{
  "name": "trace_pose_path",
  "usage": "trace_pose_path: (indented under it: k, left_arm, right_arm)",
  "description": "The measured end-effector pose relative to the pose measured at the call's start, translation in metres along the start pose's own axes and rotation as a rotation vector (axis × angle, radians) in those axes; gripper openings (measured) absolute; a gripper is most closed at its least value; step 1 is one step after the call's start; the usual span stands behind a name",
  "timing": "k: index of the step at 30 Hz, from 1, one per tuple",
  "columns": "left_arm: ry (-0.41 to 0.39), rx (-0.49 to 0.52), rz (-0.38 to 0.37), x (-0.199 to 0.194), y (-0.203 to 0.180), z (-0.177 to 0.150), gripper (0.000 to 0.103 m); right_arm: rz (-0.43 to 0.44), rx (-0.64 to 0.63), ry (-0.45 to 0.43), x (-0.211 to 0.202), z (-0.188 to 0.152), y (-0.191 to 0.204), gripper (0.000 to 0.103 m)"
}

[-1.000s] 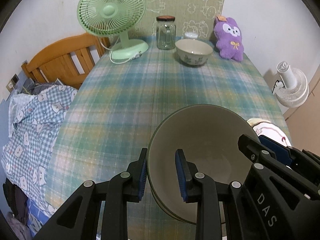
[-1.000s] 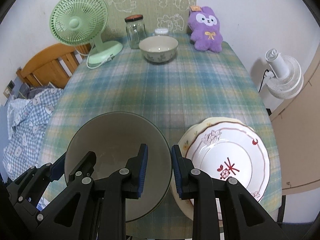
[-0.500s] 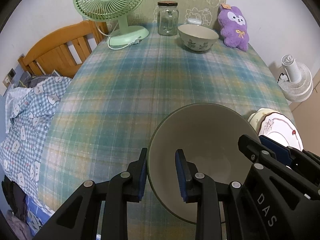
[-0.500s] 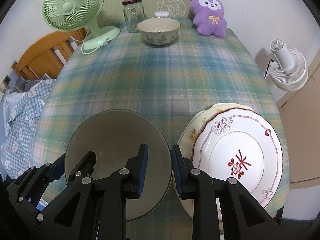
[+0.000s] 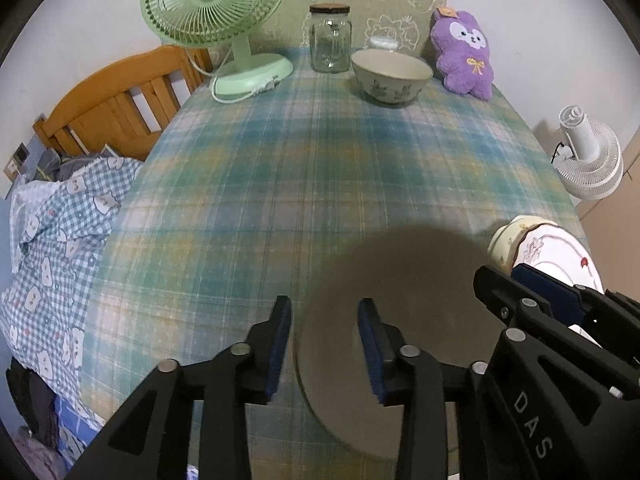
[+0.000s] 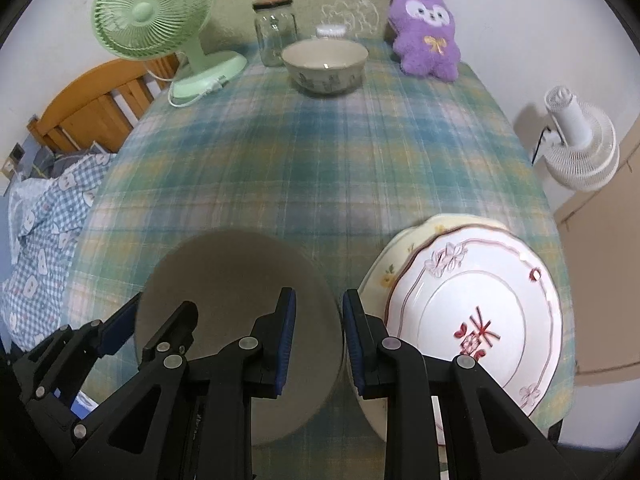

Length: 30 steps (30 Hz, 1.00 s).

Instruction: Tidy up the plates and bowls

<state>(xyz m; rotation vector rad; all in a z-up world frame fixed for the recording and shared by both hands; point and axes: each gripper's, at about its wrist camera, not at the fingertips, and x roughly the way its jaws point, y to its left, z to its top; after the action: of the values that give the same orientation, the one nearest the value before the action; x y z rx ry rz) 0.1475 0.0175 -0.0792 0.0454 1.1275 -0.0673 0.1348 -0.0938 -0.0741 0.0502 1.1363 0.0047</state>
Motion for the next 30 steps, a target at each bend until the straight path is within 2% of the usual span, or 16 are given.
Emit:
trace_pose_path:
  k: [1,3,5,7,8,12,18,30]
  left_arm:
    - [-0.007,0.000,-0.005,-0.003,0.000,0.001,0.053]
    - [-0.024,0.003,0.001,-0.010,-0.001,0.003,0.059]
    - [-0.043,0.015,0.022,-0.018,-0.003,0.005,0.062]
    - [-0.069,0.016,0.015,-0.027,-0.003,0.009,0.070]
    - [-0.080,0.013,0.011,-0.031,-0.003,0.012,0.070]
    - [-0.116,0.018,0.039,-0.048,-0.006,0.022,0.075]
    - [-0.157,0.020,0.042,-0.068,-0.006,0.035,0.076]
    - [-0.258,0.057,-0.014,-0.103,0.011,0.089,0.077]
  right_arm:
    - [0.007,-0.001,-0.003,-0.002,0.001,0.000,0.029]
    - [0.009,-0.009,-0.010,-0.009,0.003,-0.001,0.033]
    - [-0.015,-0.009,-0.030,-0.019,0.005,-0.002,0.057]
    - [-0.011,0.006,-0.058,-0.030,0.007,-0.003,0.074]
    - [-0.004,0.019,-0.079,-0.038,0.008,-0.005,0.077]
    - [0.003,0.035,-0.110,-0.054,0.016,-0.006,0.077]
    - [0.007,0.041,-0.161,-0.077,0.029,-0.004,0.077]
    - [-0.035,0.064,-0.266,-0.120,0.079,0.013,0.077]
